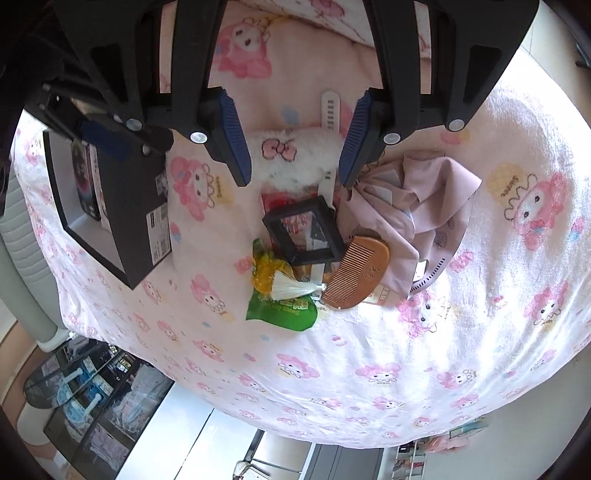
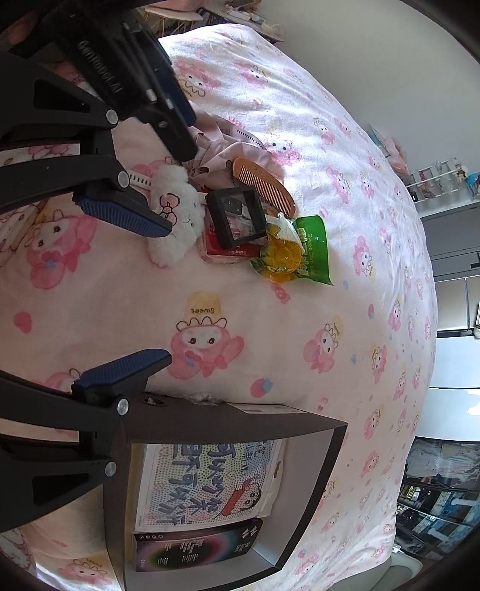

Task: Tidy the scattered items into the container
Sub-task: 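Reach the left tool down to the white fluffy plush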

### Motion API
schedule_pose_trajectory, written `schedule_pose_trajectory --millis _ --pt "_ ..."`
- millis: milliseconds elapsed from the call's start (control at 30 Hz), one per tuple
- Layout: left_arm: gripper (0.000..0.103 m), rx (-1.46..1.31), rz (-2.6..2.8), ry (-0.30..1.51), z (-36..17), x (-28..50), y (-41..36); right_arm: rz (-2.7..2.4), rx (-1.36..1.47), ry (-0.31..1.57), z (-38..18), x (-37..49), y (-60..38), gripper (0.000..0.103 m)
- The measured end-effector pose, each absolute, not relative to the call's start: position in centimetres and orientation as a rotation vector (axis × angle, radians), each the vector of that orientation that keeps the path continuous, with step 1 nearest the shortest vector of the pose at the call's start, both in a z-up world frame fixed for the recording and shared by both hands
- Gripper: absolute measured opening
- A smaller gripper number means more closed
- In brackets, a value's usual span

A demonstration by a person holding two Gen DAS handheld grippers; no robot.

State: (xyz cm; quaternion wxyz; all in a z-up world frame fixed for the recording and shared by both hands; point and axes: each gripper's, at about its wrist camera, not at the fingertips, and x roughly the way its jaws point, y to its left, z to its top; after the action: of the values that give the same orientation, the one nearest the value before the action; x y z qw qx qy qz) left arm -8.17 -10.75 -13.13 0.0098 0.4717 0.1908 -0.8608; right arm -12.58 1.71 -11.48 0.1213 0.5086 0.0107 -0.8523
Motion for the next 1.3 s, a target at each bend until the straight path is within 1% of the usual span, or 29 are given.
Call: schedule_pose_trajectory --millis 167,333,400,567,733,867,933,967,1100,1167,1233,1300 --pt "0.050 1.563 -2.544 0.816 -16.7 -10.4 -13.3 -2.442 1.553 0.043 -13.6 -14.1 0.7 0.060" --pt "0.050 1.695 -2.445 0.962 -19.1 -11.0 -13.6 -2.385 1.605 0.096 -15.9 -15.1 -0.9 0.060" --pt "0.050 1.710 -2.425 0.972 -19.5 -11.1 -13.6 -2.355 1.638 0.082 -17.0 -15.5 -1.3 0.060" --pt "0.050 1.775 -2.381 0.917 -20.4 -11.5 -12.6 -2.285 1.706 0.028 -19.8 -16.5 -1.9 0.060" --pt "0.049 1.805 -2.387 0.950 -20.9 -11.6 -12.1 -2.241 1.714 -0.144 -20.8 -17.5 -1.0 0.063" --pt "0.039 1.794 -2.471 0.966 -20.0 -11.5 -11.7 -2.187 1.700 -0.201 -20.8 -17.3 -0.6 0.063" --pt "0.038 1.803 -2.513 0.985 -19.7 -11.5 -11.3 -2.134 1.676 -0.255 -20.6 -16.9 -0.4 0.062" --pt "0.036 1.808 -2.528 0.993 -19.6 -11.4 -11.1 -2.129 1.667 -0.261 -20.3 -16.6 -0.3 0.062" --pt "0.036 1.819 -2.622 1.011 -18.7 -11.4 -10.0 -2.147 1.619 -0.253 -18.9 -15.4 -0.1 0.062" --pt "0.036 1.765 -2.627 1.008 -18.3 -11.1 -10.1 -2.165 1.613 -0.272 -18.4 -15.1 0.4 0.062" --pt "0.036 1.652 -2.576 0.972 -18.0 -10.6 -11.1 -2.196 1.619 -0.290 -18.1 -15.0 1.1 0.062" --pt "0.036 1.592 -2.542 1.001 -17.9 -10.3 -12.1 -2.242 1.629 -0.274 -17.9 -15.1 1.6 0.062"
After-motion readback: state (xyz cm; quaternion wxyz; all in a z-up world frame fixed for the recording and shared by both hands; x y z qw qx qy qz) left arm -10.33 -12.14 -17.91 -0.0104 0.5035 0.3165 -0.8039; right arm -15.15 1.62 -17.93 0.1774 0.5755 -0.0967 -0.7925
